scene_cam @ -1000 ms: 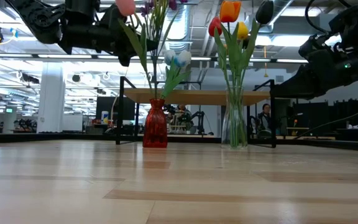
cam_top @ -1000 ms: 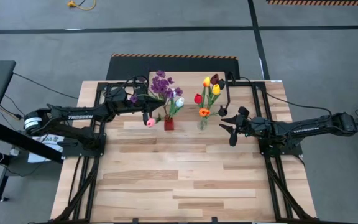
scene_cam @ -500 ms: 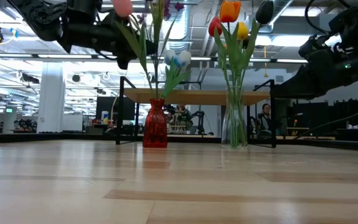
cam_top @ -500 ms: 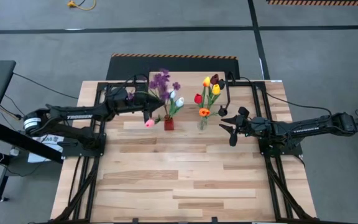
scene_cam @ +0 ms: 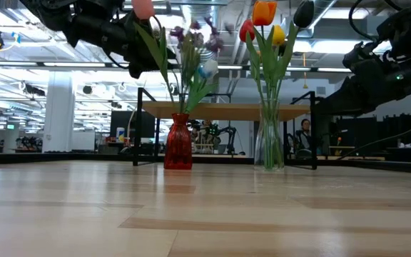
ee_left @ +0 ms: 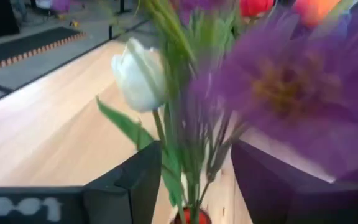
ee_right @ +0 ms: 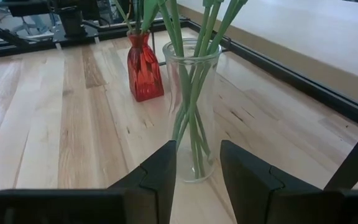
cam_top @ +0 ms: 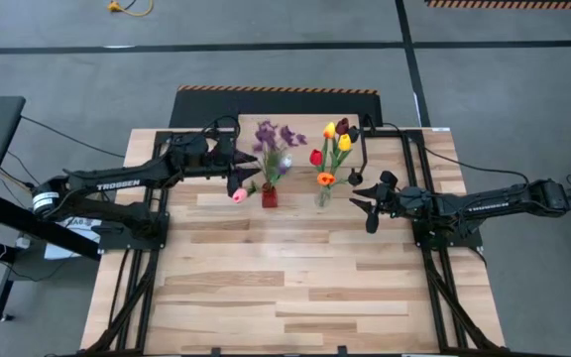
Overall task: Pick and place flowers into a vace then onto a shelf
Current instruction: Put the violet flowers into the red vase, then put the transparent vase with flowers on the shelf
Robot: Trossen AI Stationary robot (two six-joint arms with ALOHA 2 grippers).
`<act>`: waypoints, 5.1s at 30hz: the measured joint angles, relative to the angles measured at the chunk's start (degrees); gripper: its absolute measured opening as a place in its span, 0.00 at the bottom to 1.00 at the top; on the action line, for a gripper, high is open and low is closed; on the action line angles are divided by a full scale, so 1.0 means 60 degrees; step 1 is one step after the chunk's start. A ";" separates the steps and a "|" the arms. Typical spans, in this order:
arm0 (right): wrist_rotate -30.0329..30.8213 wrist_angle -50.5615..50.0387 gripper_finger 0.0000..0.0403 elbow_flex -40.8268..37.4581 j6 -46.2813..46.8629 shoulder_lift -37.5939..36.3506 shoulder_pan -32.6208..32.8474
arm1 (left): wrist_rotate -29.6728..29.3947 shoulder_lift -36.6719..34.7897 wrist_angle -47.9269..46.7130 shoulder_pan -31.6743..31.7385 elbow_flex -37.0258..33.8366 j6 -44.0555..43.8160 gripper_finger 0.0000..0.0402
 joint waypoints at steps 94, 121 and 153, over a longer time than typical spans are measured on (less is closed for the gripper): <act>0.1606 0.3295 0.71 0.2211 0.0153 0.6243 0.0020 | 0.0801 -0.4597 -0.4939 -0.1716 0.1226 0.0517 0.49; 0.1603 0.3311 0.71 0.2761 0.0157 0.6545 -0.0264 | 0.0801 -0.4597 -0.4964 -0.1714 0.1223 0.0513 0.49; 0.1559 0.3655 0.45 0.2750 0.0171 0.6538 -0.0264 | 0.0794 -0.4594 -0.5154 -0.1714 0.1223 0.0517 0.49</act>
